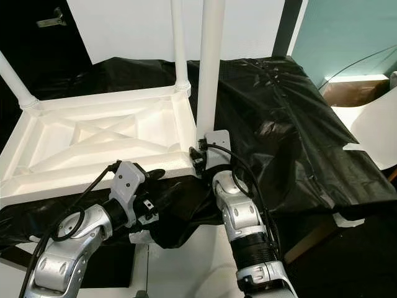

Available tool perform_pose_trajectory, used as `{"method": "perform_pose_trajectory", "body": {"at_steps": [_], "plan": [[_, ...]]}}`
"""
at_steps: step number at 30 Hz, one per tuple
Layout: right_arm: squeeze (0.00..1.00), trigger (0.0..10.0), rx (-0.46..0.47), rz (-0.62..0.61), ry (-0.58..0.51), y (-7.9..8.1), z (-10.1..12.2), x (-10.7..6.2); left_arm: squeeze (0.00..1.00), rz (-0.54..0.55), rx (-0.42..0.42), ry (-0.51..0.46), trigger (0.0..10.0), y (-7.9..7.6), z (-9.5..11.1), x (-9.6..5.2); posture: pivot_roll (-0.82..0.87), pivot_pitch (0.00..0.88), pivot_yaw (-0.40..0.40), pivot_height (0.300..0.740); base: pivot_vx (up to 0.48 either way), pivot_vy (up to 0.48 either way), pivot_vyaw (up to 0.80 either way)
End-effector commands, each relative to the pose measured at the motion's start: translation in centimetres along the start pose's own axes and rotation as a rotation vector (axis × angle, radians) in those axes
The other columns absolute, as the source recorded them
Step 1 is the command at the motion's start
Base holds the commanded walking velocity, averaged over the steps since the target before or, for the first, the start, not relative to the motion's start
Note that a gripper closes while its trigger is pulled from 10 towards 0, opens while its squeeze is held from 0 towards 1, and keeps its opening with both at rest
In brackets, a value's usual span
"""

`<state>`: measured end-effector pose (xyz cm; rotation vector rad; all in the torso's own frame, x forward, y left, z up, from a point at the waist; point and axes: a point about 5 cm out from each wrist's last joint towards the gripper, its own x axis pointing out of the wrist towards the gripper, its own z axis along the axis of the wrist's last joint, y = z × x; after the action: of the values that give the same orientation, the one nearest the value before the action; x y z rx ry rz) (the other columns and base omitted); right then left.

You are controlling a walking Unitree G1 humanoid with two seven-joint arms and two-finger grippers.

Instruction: Building children table

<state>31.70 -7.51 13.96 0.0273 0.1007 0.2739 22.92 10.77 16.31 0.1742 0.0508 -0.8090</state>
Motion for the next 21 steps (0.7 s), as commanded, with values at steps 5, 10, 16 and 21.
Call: {"method": "perform_pose_trajectory", "body": {"at_steps": [5,10,16,21], "plan": [[0.00,10.0,-0.001,-0.027,0.042,-0.7,-0.9,-0.7,0.00,0.045,-0.015,0.012,10.0,0.2,-0.4,0.1,0.04,0.038,-0.001,0.740,0.000,0.000,0.00],[1.00,10.0,-0.025,0.042,-0.024,-2.3,0.6,-0.7,0.00,0.039,-0.018,0.014,10.0,0.2,-0.4,0.0,0.04,0.049,0.008,0.740,0.000,0.000,0.00],[0.10,10.0,-0.066,0.178,-0.056,-4.0,1.4,-0.4,0.00,0.030,-0.012,0.016,10.0,0.1,-0.4,0.1,0.03,0.050,0.014,0.740,0.000,0.000,0.00],[0.00,10.0,-0.112,0.378,-0.057,-4.5,2.0,0.2,0.00,0.026,-0.009,0.013,10.0,0.2,-0.3,0.2,0.03,0.043,0.018,0.740,0.000,0.000,0.00]]}}
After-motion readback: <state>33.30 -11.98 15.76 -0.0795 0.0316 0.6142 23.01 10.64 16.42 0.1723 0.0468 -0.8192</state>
